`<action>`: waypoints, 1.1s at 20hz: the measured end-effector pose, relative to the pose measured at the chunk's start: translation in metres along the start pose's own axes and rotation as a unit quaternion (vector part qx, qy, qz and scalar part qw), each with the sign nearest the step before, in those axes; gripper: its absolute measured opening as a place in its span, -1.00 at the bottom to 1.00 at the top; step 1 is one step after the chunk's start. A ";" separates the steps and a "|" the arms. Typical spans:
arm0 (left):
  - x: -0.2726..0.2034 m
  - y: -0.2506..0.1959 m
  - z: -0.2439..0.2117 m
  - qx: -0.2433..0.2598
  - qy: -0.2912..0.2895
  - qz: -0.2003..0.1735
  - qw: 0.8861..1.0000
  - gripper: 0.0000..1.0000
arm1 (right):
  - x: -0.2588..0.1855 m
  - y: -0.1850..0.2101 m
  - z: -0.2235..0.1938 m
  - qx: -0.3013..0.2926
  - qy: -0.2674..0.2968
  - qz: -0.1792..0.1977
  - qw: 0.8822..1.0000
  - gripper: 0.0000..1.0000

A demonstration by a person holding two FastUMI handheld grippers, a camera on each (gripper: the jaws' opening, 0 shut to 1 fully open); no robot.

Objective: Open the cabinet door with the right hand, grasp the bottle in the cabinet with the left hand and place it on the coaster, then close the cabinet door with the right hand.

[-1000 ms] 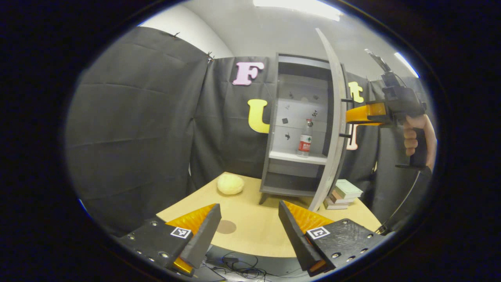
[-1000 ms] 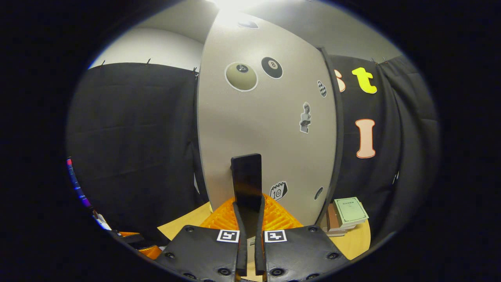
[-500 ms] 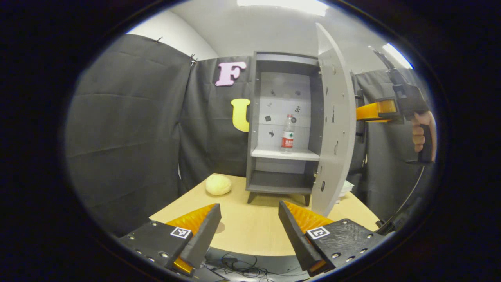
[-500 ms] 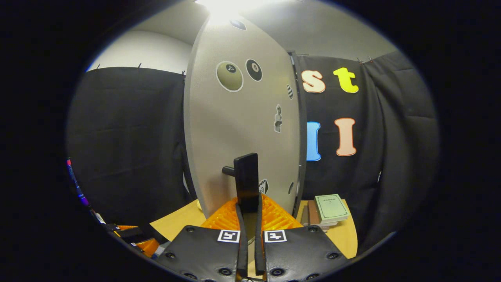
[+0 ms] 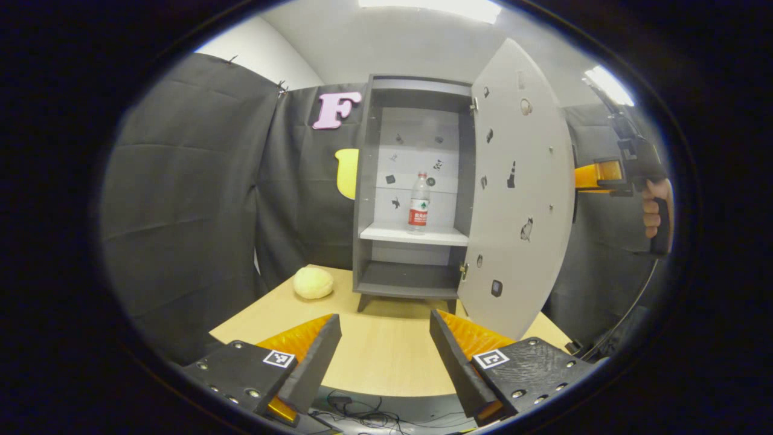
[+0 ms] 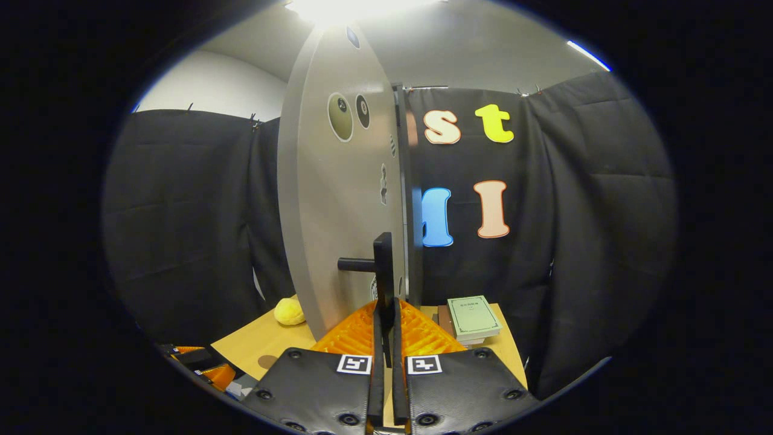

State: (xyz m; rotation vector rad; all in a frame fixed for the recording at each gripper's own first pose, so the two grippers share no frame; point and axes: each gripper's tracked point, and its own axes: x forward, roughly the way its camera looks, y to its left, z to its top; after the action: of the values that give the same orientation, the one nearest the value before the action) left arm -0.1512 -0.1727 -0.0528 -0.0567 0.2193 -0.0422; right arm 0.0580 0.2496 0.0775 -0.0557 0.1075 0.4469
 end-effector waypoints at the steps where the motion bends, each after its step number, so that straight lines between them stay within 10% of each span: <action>1: 0.002 -0.005 -0.001 0.000 0.001 -0.002 1.000 0.77 | 0.000 0.003 -0.001 0.007 0.000 0.009 1.000 -0.87; 9: 0.022 -0.022 0.022 0.017 -0.016 -0.016 1.000 0.78 | -0.030 -0.002 -0.013 0.073 0.014 0.040 0.996 -0.92; 18: 0.110 0.004 0.048 -0.001 -0.018 -0.092 0.996 0.83 | -0.049 -0.104 -0.026 0.102 0.019 -0.135 0.985 -1.00; 22: 0.141 0.037 0.082 0.019 -0.044 -0.112 0.993 0.77 | -0.032 -0.116 -0.013 0.100 0.010 -0.193 0.976 -0.58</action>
State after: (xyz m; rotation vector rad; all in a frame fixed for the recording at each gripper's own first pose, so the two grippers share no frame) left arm 0.0052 -0.1388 -0.0052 -0.0451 0.1225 -0.2675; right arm 0.0789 0.1304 0.0717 0.1165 0.1576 0.0459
